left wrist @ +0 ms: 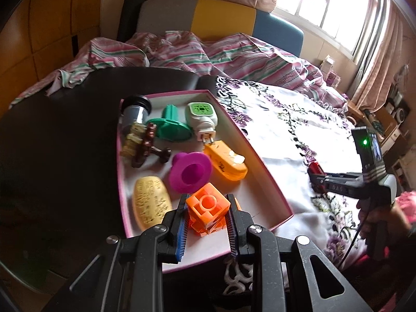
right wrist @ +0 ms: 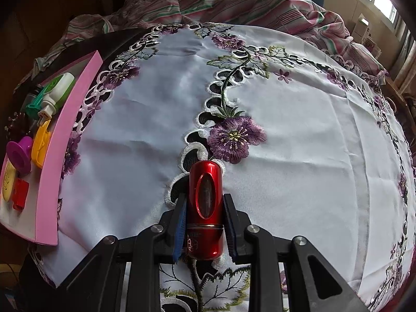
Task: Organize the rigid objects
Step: 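Lower the orange block into the tray and open the left tool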
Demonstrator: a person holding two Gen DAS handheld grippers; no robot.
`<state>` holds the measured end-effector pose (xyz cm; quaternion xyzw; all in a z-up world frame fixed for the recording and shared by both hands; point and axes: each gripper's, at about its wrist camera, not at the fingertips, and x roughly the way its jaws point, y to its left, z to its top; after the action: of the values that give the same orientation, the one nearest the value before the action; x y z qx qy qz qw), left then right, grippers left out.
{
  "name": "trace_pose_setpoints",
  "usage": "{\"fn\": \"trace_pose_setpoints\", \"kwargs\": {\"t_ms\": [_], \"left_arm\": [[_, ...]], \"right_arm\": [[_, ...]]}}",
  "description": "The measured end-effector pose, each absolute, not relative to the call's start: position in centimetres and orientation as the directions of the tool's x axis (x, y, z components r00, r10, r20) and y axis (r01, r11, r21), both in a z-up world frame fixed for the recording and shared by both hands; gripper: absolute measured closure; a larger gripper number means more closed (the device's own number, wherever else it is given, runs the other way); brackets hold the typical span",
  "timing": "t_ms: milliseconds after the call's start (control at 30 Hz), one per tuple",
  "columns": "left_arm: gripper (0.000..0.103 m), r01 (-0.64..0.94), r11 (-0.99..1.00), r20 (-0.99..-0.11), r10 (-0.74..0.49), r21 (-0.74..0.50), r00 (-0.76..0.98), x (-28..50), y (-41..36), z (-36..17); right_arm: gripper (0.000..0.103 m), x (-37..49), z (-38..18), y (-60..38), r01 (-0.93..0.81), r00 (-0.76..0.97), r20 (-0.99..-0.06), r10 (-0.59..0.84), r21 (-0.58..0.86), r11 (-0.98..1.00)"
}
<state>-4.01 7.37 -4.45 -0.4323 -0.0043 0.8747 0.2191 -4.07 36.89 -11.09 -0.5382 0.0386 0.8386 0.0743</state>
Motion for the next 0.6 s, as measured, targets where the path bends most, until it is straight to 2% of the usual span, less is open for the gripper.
{"fn": "trace_pose_setpoints", "kwargs": {"t_ms": [167,400,467,567,600], "left_arm": [[0.077,-0.376,-0.898,-0.774,0.402,-0.229,-0.49,-5.8,8.4,-5.8],[0.076,-0.418,-0.892,-0.783,0.383,-0.174,-0.49,-6.2,9.9,-7.0],[0.072,-0.415,-0.89,-0.787,0.39,-0.19,-0.477,-6.3,9.8,-7.2],[0.057,-0.388,-0.9,-0.785,0.383,-0.198,-0.488,-6.1,9.0,-7.4],[0.056,-0.378,-0.907,-0.783,0.371,-0.189,-0.499,-6.0,8.6,-7.4]], "right_arm": [[0.077,-4.0,-11.1,36.8,-0.165,-0.41,-0.908,0.086,-0.019,-0.986],[0.077,-4.1,-11.1,36.8,-0.165,-0.409,-0.909,0.086,-0.019,-0.986],[0.077,-4.1,-11.1,36.8,-0.164,-0.408,-0.909,0.086,-0.019,-0.986],[0.077,-4.1,-11.0,36.8,-0.165,-0.408,-0.909,0.084,-0.017,-0.986],[0.077,-4.1,-11.0,36.8,-0.165,-0.408,-0.909,0.084,-0.018,-0.986]]}}
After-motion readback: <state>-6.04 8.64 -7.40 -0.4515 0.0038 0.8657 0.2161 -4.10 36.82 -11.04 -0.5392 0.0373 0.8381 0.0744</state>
